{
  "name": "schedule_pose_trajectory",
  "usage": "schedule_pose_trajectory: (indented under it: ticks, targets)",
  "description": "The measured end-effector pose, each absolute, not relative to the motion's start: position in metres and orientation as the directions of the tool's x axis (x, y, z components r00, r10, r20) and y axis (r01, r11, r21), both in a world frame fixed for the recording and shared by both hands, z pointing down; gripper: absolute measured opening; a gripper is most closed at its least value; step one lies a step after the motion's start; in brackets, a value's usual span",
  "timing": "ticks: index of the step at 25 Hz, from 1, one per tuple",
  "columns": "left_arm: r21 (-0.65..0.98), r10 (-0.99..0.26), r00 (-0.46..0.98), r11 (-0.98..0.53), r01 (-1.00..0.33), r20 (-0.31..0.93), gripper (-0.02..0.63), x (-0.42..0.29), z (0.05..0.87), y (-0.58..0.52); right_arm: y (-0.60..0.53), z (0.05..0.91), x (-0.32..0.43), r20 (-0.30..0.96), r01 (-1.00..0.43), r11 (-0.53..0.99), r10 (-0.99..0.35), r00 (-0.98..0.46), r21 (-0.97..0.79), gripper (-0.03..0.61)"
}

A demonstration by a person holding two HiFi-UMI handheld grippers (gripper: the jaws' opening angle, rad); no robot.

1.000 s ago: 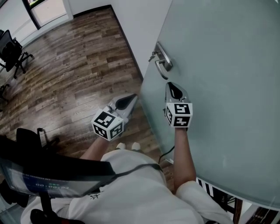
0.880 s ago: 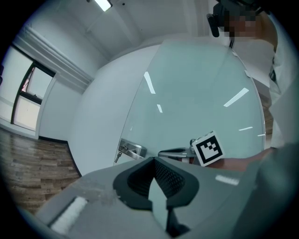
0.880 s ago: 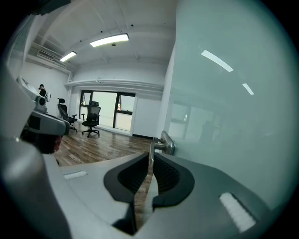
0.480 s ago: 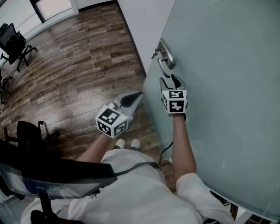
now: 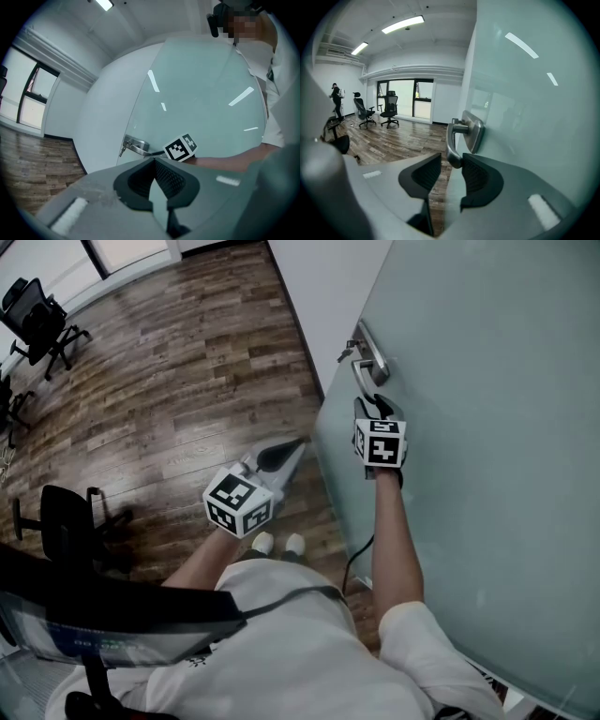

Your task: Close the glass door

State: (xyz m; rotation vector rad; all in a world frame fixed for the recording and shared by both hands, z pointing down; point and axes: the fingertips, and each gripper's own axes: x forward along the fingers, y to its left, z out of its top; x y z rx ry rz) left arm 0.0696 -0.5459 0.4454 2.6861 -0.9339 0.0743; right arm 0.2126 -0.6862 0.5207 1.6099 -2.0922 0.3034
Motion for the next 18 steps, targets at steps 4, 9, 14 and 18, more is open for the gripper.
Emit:
schedule_pose_trajectory:
  ticks: [4,9,14,18]
  targets:
    - [0.258,-0.606,0.782,-0.739,-0.622,0.149,0.002,0.064,0.448,-0.544,-0.691,0.521,0.218,0.488,-0.958,0.268,-0.853,-0.186,0.104,0.110]
    - [0.257,-0.616,0.771,-0.727,-0.636,0.165,0.002,0.055,0.454,-0.542,-0.693,0.520,0.219,0.490,-0.955,0.280,-0.849,-0.199,0.096,0.106]
    - [0.262,-0.620,0.768,-0.723,-0.639,0.161,0.002,0.053,0.452,-0.543,-0.696,0.520,0.215,0.504,-0.950,0.295,-0.839,-0.204,0.106,0.104]
    - [0.261,-0.623,0.767,-0.724,-0.639,0.149,0.002,0.055,0.446,-0.546,-0.696,0.520,0.211,0.508,-0.946,0.309,-0.833,-0.220,0.097,0.103]
